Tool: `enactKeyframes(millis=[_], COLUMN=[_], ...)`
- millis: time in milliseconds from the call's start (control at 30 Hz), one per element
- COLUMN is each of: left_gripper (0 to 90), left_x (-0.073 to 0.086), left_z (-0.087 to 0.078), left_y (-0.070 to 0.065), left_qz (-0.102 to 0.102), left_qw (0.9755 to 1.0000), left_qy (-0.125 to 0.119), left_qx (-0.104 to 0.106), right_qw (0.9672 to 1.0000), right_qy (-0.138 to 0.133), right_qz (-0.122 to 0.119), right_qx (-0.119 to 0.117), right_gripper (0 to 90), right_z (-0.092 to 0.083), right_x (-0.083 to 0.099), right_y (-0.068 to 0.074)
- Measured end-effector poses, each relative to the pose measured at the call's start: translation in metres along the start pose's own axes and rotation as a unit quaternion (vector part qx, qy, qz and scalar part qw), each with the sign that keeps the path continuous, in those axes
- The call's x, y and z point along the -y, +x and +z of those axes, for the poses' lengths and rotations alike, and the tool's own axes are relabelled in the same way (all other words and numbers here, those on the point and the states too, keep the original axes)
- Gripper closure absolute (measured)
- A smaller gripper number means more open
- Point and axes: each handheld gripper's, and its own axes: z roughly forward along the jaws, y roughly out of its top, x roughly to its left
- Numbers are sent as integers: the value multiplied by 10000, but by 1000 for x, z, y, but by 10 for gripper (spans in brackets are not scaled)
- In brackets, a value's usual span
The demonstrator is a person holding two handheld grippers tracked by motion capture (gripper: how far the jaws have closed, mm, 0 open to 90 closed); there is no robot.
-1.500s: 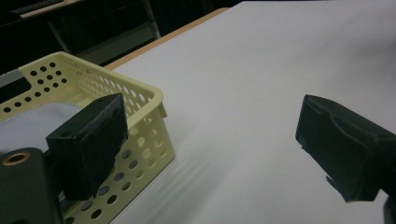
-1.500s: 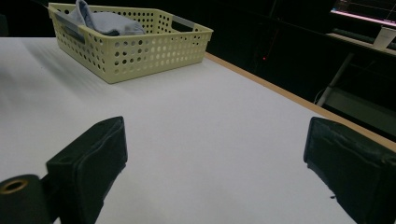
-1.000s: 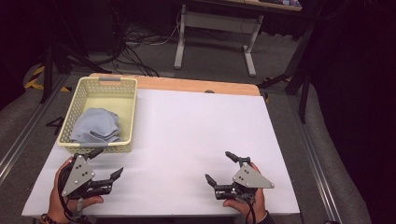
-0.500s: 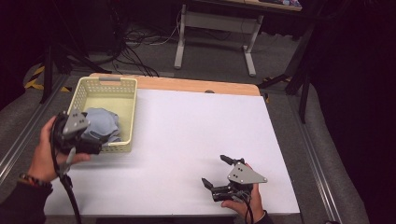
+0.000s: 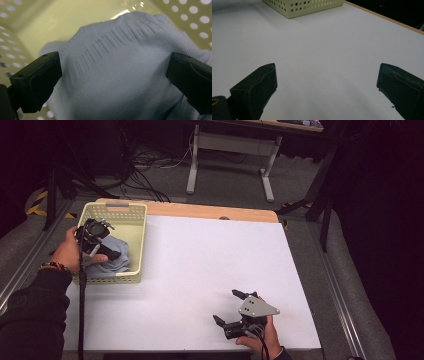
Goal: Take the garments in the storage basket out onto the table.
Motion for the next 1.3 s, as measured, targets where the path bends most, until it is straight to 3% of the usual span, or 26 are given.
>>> enactKeyframes(millis=[133,200,333,533,667,767,900,1033,1167,1200,1300], left_gripper=[0,0,0,7,120,284,493,610,660,667,682], left_x=[5,6,3,3,2,2,2,1,3,5,10], left_z=[10,12,17,20,18,15,13,10,3,-1,-8], left_y=[7,9,6,9,9,7,5,-1,-10,-13,-14], left_qz=[-221,-309,-267,-335,-228,-98,86,258,362,421,370], left_qw=[9990,9985,9986,9970,9961,9956,9957,9968,9990,9991,9982], left_qy=[90,122,261,302,386,388,424,414,199,59,-184], left_qx=[375,441,374,629,766,852,817,636,184,-70,-431], right_qw=[10000,9999,9998,9995,9990,9988,9981,9976,9977,9978,9984], right_qy=[28,38,80,176,151,215,339,424,416,405,418], right_qz=[-1,10,51,17,124,116,67,59,48,57,17], right_qx=[-63,-97,-176,-269,-396,-427,-503,-540,-530,-514,-388], right_gripper=[42,43,45,62,75,85,94,99,103,104,123], right_z=[2,2,4,7,9,11,13,15,14,14,12], right_x=[0,1,2,3,4,4,5,6,6,5,5], right_y=[0,0,0,1,1,2,3,4,4,4,4])
